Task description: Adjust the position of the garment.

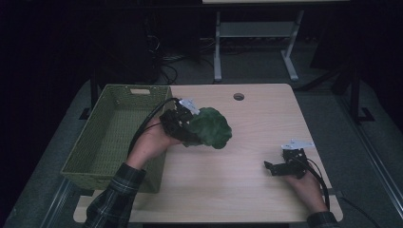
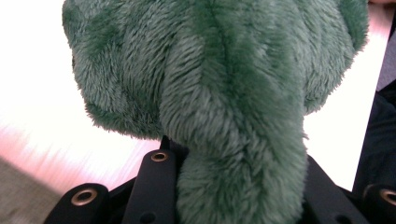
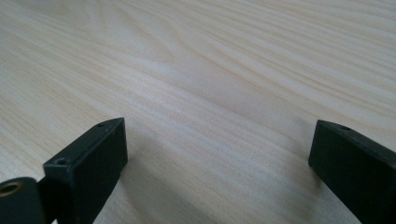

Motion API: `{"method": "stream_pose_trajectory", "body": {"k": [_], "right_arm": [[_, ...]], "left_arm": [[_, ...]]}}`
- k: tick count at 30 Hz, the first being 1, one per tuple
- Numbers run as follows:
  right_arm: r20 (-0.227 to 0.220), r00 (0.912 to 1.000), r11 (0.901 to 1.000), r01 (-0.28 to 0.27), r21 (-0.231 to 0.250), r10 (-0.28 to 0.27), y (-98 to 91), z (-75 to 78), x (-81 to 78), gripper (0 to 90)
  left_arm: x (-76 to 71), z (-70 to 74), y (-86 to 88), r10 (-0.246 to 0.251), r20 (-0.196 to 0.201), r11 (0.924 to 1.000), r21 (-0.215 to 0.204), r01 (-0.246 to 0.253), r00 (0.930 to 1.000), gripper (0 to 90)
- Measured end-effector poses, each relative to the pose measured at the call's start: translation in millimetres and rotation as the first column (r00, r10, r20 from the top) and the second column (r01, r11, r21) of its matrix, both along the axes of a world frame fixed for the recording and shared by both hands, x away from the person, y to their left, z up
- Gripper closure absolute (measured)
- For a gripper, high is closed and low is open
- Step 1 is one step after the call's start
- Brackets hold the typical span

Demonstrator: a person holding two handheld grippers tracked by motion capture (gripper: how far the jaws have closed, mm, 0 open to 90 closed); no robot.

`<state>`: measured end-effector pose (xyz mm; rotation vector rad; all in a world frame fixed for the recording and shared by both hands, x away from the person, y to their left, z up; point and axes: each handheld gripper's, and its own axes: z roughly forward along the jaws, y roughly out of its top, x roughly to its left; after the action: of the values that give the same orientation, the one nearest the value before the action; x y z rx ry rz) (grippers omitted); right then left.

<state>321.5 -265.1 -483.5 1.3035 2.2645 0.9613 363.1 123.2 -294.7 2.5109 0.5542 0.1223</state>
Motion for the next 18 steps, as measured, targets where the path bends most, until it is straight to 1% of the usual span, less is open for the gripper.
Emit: {"method": "stream_pose_trajectory", "body": {"k": [5, 9, 13, 17, 18], "right_arm": [[0.0, 1.0, 1.0, 0.0, 0.0, 0.0, 0.0, 0.0, 0.0, 4.1], [0.0, 1.0, 1.0, 0.0, 0.0, 0.0, 0.0, 0.0, 0.0, 4.1], [0.0, 1.0, 1.0, 0.0, 0.0, 0.0, 0.0, 0.0, 0.0, 4.1], [0.0, 1.0, 1.0, 0.0, 0.001, 0.0, 0.1, 0.0, 0.0, 4.1], [0.0, 1.0, 1.0, 0.001, 0.001, -0.001, 0.1, 0.0, 0.0, 4.1]], "left_arm": [[-1.0, 10.6, 23.6, 0.061, 0.013, 0.9981, -0.015, -0.06, 0.9981, 68.8], [-1.2, 16.4, 44.9, 0.106, 0.024, 0.9943, -0.012, -0.106, 0.9941, 68.8], [-2.0, 20.1, 67.4, 0.154, 0.032, 0.988, -0.016, -0.154, 0.9875, 68.8], [-4.0, 21.6, 90.5, 0.203, 0.041, 0.9791, -0.007, -0.203, 0.9782, 68.7], [-4.7, 22.0, 98.0, 0.218, 0.045, 0.976, -0.004, -0.218, 0.9749, 68.7]]}}
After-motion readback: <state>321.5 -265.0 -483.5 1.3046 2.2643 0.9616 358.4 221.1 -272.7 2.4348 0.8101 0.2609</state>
